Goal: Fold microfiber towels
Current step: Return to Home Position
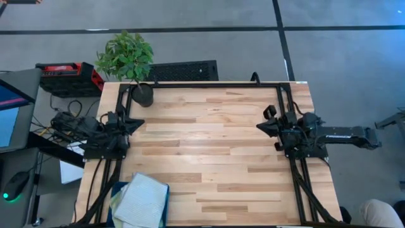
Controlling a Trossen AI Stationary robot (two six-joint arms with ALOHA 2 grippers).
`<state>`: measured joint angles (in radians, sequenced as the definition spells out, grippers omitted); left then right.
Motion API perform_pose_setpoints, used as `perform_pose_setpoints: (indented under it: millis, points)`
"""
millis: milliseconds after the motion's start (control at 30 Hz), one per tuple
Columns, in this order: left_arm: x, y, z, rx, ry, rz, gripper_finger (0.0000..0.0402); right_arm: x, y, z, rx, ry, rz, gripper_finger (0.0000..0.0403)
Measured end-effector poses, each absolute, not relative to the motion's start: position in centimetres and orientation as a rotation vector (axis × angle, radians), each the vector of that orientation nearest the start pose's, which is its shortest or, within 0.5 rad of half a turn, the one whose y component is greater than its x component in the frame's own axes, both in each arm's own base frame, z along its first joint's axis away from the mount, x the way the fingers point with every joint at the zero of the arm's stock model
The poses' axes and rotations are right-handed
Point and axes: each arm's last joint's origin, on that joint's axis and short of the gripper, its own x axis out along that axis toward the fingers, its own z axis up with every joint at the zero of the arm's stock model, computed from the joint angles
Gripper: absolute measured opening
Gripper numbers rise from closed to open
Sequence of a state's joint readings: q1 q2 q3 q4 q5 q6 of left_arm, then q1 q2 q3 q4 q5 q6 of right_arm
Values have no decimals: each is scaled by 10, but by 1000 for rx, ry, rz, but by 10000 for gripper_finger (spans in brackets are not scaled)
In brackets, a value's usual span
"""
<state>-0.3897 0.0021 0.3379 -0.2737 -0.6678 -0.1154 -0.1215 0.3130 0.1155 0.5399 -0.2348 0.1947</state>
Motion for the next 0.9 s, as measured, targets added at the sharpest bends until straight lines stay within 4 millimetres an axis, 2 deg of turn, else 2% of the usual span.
perform_pose_setpoints:
  millis: [200,400,633,900]
  points:
    - [67,-7,231,-131,-29,296,0,109,-8,204,130,-364,136,9]
    - [75,-11,207,-132,29,308,0,111,-11,200,133,-320,121,11]
    - [83,-13,175,-173,88,355,0,112,-10,195,129,-256,187,12]
    - [84,-13,175,-172,69,371,0,115,-11,176,103,-74,166,13]
